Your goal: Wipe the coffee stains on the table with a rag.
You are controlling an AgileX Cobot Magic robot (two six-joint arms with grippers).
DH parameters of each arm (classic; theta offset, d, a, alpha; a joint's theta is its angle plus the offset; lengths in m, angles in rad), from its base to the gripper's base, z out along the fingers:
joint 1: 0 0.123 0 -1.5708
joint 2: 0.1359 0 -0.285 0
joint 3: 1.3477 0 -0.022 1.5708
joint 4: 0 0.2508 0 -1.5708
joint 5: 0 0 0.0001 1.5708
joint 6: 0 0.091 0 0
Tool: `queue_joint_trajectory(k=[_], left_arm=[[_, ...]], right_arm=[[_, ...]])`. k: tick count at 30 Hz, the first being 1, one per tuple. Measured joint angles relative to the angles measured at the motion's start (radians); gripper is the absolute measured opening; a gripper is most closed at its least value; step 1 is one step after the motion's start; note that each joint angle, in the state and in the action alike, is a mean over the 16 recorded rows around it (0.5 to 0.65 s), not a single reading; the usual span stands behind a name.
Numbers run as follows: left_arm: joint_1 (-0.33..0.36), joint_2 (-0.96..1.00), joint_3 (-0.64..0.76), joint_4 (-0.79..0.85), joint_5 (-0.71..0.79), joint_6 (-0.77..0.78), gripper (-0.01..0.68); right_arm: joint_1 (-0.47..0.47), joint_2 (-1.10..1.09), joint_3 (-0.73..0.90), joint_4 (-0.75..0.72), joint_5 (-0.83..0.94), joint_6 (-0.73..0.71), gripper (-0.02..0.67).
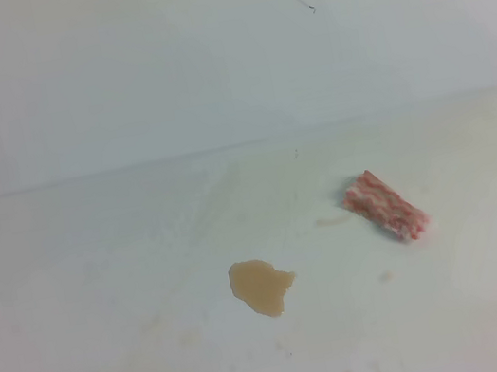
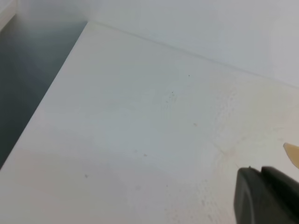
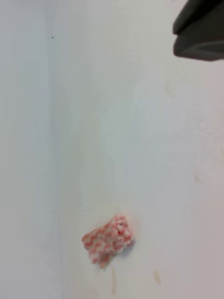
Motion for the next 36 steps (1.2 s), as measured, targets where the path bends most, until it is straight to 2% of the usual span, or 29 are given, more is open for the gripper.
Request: queue_joint_trajectory(k=[36], left_arm=[[0.000,0.001,-0.003,0.000,0.001,0.000,0.001]], right_arm=[[0.000,0.000,0.000,0.005,0.000,0.000,-0.004]])
